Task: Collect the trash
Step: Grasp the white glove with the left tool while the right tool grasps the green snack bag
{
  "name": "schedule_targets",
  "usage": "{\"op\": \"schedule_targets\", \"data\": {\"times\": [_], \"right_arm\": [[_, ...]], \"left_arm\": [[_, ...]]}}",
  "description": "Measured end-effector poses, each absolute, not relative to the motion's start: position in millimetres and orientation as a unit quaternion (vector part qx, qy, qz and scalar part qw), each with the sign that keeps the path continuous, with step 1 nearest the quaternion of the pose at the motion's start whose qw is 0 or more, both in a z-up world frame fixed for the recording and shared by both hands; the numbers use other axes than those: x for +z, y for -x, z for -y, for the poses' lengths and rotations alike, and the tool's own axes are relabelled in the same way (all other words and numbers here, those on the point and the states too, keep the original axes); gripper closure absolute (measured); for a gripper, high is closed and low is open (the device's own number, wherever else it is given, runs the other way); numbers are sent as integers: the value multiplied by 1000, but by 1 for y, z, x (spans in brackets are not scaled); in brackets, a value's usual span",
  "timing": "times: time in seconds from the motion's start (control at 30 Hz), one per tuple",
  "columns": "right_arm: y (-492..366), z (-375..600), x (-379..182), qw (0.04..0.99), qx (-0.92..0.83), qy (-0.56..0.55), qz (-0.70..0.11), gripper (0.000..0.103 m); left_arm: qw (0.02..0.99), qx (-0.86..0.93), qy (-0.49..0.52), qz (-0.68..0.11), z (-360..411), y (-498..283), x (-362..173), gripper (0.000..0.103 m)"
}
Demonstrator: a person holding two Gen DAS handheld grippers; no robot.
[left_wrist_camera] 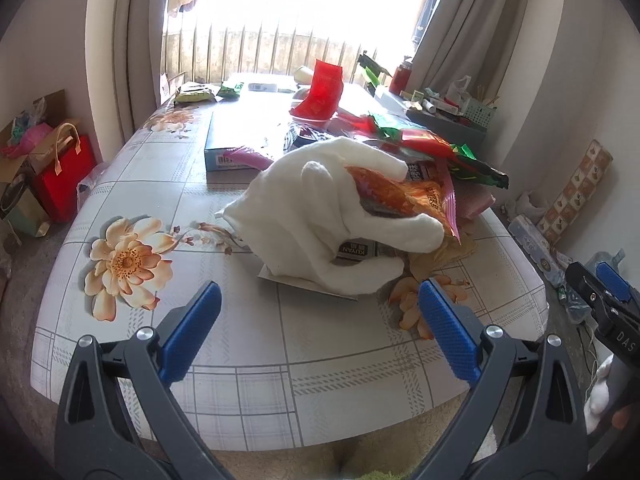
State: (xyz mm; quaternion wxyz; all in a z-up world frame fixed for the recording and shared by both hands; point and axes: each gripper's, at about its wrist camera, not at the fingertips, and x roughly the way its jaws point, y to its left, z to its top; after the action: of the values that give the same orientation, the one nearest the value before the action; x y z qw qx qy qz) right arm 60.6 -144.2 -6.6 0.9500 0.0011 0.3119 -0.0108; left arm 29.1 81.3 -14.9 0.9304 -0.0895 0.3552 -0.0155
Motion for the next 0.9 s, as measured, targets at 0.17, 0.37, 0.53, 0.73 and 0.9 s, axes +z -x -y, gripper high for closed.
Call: {"op": "schedule_targets", "data": {"times": [0.17,0.37,0.53,0.73,0.9], "right_arm": [[-84,129,-16,942,26,-6,-335,6],[-100,124,-17,939,41,-12,-343,6],[-104,130,-18,937,37,-20,-347,6],[-107,140,-28,930,26,-31,-364,6],[-112,144,-27,928,32,-49,-368,6]], "left_arm": [[943,-21,16,-332,-77,-46,-14,9],[935,-22,-19,-354,-83,-90,-28,9],[922,-48,5,-384,-90,-115,-43,31],[913,-89,51,-396,-99,-119,-50,56],[912,-104,60,-392,-105,-110,-49,72]]}}
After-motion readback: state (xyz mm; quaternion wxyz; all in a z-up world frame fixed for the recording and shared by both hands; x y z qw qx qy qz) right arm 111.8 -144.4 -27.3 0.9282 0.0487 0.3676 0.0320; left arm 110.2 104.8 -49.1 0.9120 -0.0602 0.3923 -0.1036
